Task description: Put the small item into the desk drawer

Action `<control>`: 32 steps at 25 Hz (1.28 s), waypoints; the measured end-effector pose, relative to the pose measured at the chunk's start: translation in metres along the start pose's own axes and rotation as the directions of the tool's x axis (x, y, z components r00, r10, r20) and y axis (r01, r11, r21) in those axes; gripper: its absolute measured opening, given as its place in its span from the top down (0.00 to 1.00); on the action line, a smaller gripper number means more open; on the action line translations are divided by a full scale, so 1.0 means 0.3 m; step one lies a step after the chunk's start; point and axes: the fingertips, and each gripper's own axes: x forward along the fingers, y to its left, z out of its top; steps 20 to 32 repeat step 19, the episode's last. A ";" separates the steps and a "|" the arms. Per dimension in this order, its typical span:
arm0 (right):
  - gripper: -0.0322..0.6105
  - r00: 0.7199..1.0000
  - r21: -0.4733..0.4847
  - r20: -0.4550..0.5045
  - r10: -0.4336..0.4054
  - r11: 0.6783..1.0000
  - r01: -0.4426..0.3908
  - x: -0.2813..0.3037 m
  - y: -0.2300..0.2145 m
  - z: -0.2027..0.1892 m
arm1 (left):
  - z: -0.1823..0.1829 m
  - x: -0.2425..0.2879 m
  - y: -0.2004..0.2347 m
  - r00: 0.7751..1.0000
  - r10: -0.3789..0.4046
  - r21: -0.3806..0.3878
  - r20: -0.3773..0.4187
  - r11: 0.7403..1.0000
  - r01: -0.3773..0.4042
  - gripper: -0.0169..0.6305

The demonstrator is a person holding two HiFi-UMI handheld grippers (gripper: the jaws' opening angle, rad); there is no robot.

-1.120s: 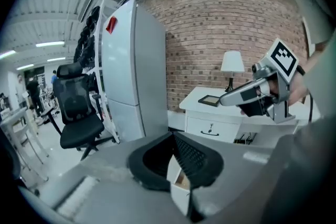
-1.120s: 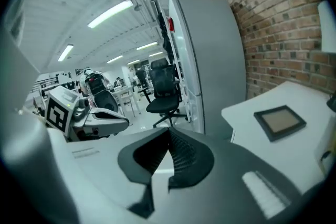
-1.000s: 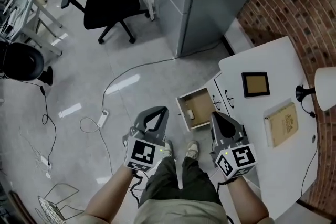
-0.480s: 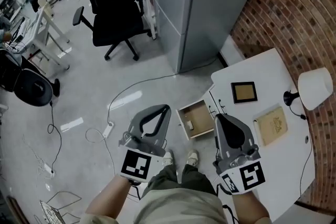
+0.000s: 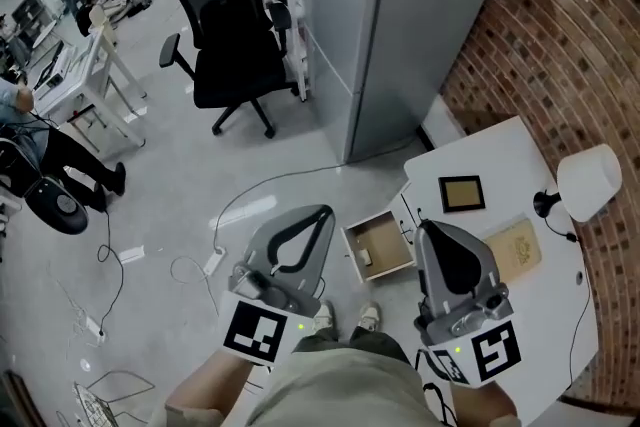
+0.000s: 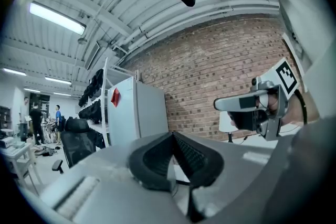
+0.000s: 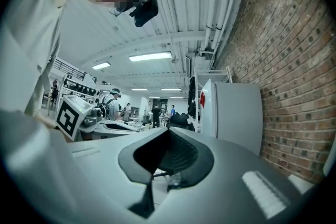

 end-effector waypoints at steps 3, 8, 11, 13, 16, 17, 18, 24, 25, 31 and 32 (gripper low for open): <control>0.95 1.000 0.010 -0.021 0.019 1.000 -0.019 0.007 0.022 0.008 | 0.020 -0.032 0.011 1.000 0.023 -0.036 0.004 0.999 -0.023 0.97; 0.95 0.999 0.038 -0.042 0.028 0.999 -0.026 0.010 0.039 0.004 | 0.026 -0.055 0.010 1.000 0.031 -0.028 0.005 0.999 -0.031 0.97; 0.95 0.998 0.035 -0.050 0.040 0.999 -0.038 0.019 0.057 0.006 | 0.020 -0.069 0.022 0.999 0.039 -0.036 -0.001 0.999 -0.039 0.97; 0.95 0.998 0.051 -0.049 0.047 0.998 -0.044 0.029 0.060 0.013 | 0.016 -0.070 0.035 0.999 0.042 -0.059 -0.007 0.997 -0.043 0.97; 0.95 0.998 0.073 -0.044 0.046 0.996 -0.043 0.044 0.043 0.023 | 0.015 -0.053 0.054 0.999 0.049 -0.073 -0.009 0.996 -0.049 0.97; 0.95 0.998 0.074 -0.043 0.046 0.996 -0.043 0.048 0.038 0.025 | 0.015 -0.048 0.058 0.999 0.052 -0.074 -0.008 0.996 -0.053 0.97; 0.95 0.998 0.075 -0.043 0.047 0.996 -0.044 0.051 0.035 0.025 | 0.014 -0.045 0.063 0.998 0.056 -0.075 -0.008 0.996 -0.056 0.97; 0.95 0.998 0.078 -0.042 0.049 0.996 -0.045 0.055 0.032 0.025 | 0.014 -0.043 0.067 0.998 0.060 -0.076 -0.008 0.995 -0.060 0.97; 0.95 0.998 0.078 -0.042 0.049 0.996 -0.045 0.055 0.032 0.025 | 0.014 -0.043 0.067 0.998 0.060 -0.076 -0.008 0.995 -0.060 0.97; 0.95 0.998 0.078 -0.042 0.049 0.996 -0.045 0.055 0.032 0.025 | 0.014 -0.043 0.067 0.998 0.060 -0.076 -0.008 0.995 -0.060 0.97; 0.95 0.998 0.078 -0.042 0.049 0.996 -0.045 0.055 0.032 0.025 | 0.014 -0.043 0.067 0.998 0.060 -0.076 -0.008 0.995 -0.060 0.97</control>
